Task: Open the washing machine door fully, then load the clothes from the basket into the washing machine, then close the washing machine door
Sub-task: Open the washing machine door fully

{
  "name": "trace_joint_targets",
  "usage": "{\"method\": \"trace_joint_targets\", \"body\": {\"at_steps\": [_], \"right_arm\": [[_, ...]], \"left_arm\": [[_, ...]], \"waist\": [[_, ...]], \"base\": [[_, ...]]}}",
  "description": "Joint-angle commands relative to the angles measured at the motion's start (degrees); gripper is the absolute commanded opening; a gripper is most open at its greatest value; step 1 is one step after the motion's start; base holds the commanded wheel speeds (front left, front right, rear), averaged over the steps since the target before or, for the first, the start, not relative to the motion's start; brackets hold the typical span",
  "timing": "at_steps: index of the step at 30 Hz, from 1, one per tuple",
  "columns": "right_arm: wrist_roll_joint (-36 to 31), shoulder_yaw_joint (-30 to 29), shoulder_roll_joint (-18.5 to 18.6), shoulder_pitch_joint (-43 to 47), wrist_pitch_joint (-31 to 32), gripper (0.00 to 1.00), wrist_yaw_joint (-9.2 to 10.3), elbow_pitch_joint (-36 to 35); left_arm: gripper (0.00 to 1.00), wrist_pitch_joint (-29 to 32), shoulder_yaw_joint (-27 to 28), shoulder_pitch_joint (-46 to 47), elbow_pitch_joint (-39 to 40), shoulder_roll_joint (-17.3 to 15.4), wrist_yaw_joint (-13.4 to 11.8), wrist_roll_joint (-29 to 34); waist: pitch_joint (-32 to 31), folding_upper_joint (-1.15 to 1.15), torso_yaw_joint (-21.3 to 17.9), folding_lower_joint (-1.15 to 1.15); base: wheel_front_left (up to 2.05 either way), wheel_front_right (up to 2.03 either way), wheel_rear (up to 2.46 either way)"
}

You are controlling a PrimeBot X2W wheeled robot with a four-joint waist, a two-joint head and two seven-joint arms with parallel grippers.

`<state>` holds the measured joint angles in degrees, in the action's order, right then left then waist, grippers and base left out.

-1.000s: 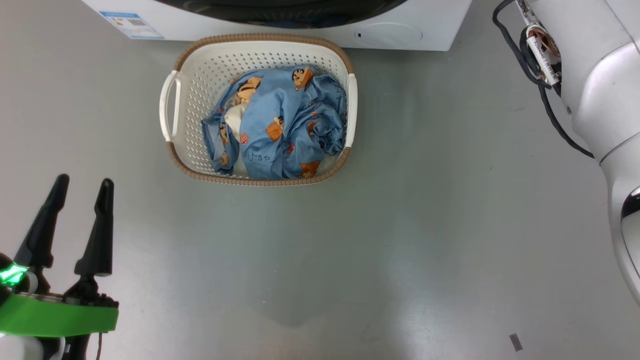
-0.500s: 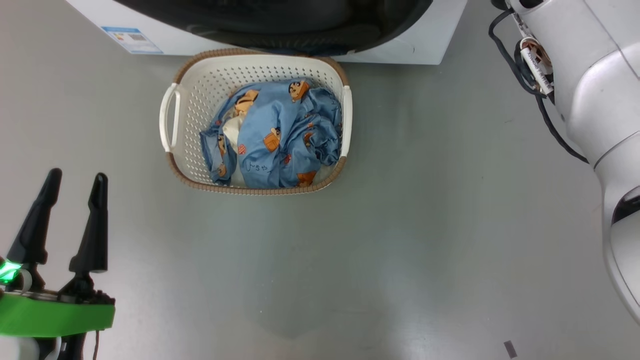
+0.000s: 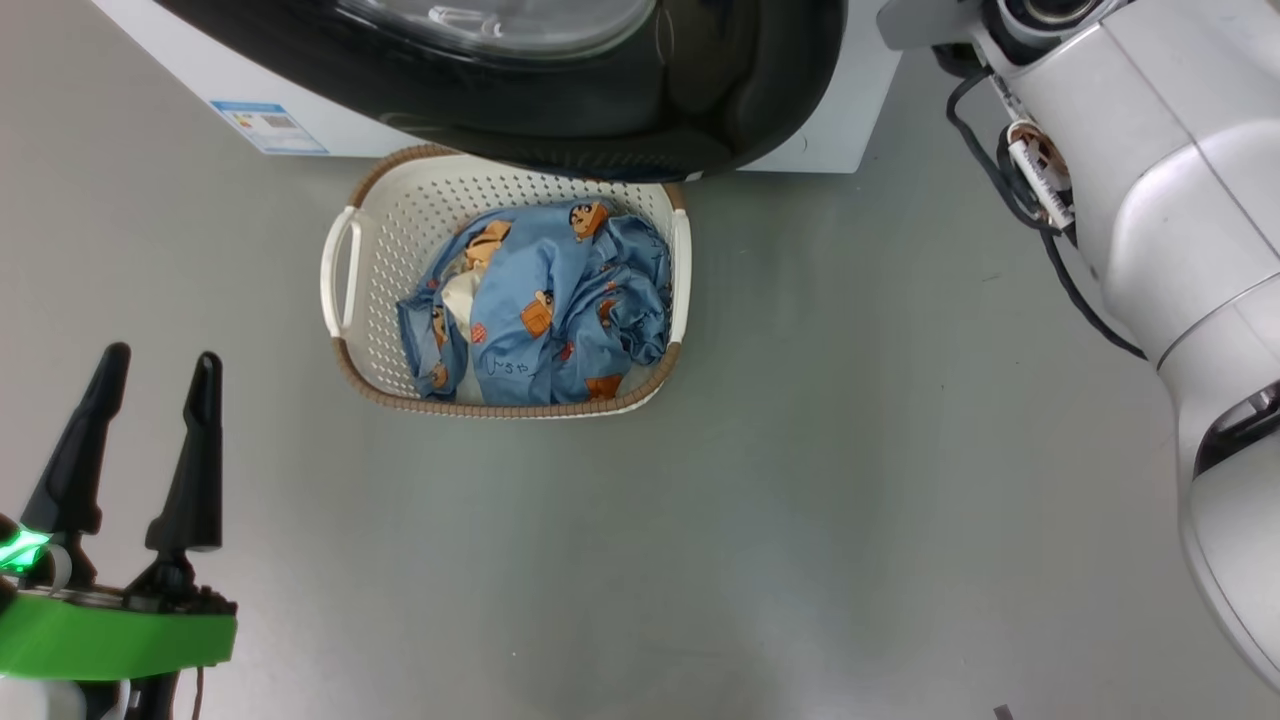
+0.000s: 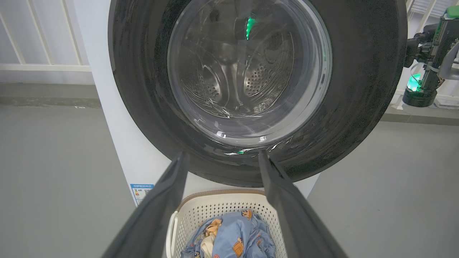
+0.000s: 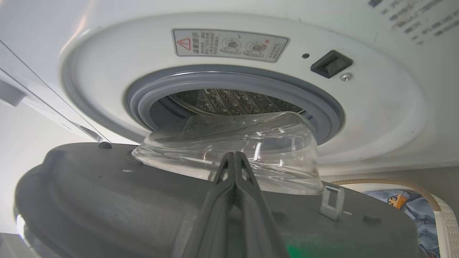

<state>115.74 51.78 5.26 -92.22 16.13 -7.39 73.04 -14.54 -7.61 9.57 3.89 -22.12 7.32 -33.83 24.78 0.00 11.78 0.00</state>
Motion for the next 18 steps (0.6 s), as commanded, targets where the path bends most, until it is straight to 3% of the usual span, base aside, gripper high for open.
{"method": "trace_joint_targets", "body": {"at_steps": [1,18], "right_arm": [[0.63,0.4,-2.35,1.92,0.82,0.0,-0.1,-1.6],[2.93,2.38,-0.17,9.26,7.57,0.0,-0.1,-7.9]], "left_arm": [[1.0,-0.46,2.58,-0.15,1.41,-1.95,0.17,0.84],[1.0,-0.46,2.81,-1.48,1.22,-1.47,0.17,2.28]], "waist": [[-0.38,0.0,-0.11,0.0],[-4.06,0.0,-1.2,0.0]], "base": [[0.0,0.0,0.0],[0.0,0.0,0.0]]}}
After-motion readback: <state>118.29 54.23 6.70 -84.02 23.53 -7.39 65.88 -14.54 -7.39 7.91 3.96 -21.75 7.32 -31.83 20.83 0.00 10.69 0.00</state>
